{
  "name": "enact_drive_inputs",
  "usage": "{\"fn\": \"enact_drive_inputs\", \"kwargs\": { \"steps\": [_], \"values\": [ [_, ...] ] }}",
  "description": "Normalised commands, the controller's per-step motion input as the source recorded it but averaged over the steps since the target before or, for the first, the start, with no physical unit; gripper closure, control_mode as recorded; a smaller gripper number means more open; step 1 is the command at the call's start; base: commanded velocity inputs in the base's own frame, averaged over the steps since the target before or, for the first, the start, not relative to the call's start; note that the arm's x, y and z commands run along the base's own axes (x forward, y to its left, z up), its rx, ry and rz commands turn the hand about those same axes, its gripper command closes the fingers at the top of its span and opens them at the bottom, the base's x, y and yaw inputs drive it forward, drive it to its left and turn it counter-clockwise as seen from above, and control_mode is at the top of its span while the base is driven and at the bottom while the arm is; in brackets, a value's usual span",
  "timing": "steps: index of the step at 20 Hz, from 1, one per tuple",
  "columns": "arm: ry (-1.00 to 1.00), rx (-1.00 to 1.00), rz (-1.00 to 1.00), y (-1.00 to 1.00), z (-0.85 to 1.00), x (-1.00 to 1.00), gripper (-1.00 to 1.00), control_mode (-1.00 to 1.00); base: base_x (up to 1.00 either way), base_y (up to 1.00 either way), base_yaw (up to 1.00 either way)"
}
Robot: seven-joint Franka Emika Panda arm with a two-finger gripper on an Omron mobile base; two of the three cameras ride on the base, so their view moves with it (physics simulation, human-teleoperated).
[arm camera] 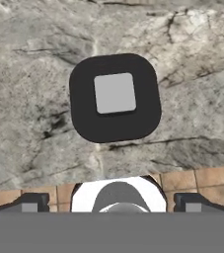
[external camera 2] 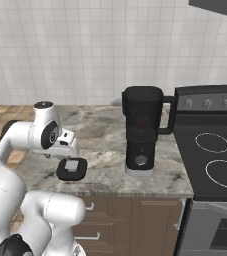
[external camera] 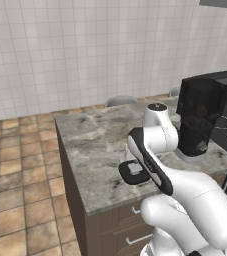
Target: Grab the onion and garlic from the fridge, place them in the blender, close the lid, and turn on the blender to create a marinade.
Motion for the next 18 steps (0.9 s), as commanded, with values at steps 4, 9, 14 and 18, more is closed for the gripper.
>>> {"fn": "enact_drive_inputs", "kwargs": {
  "steps": [4, 9, 14, 18],
  "values": [
    [0.08, -0.01, 0.0, 0.0, -0.54, 0.43, -1.0, -1.0, 0.0, 0.0, 0.0],
    [0.02, -0.03, 0.0, 0.0, -0.71, 0.38, -1.0, -1.0, 0.0, 0.0, 0.0],
    [0.0, -0.02, 0.0, 0.0, -0.46, 0.23, -1.0, -1.0, 0.0, 0.0, 0.0],
    [0.0, -0.01, 0.0, 0.0, -0.29, 0.25, -1.0, -1.0, 0.0, 0.0, 0.0]
  ]
}}
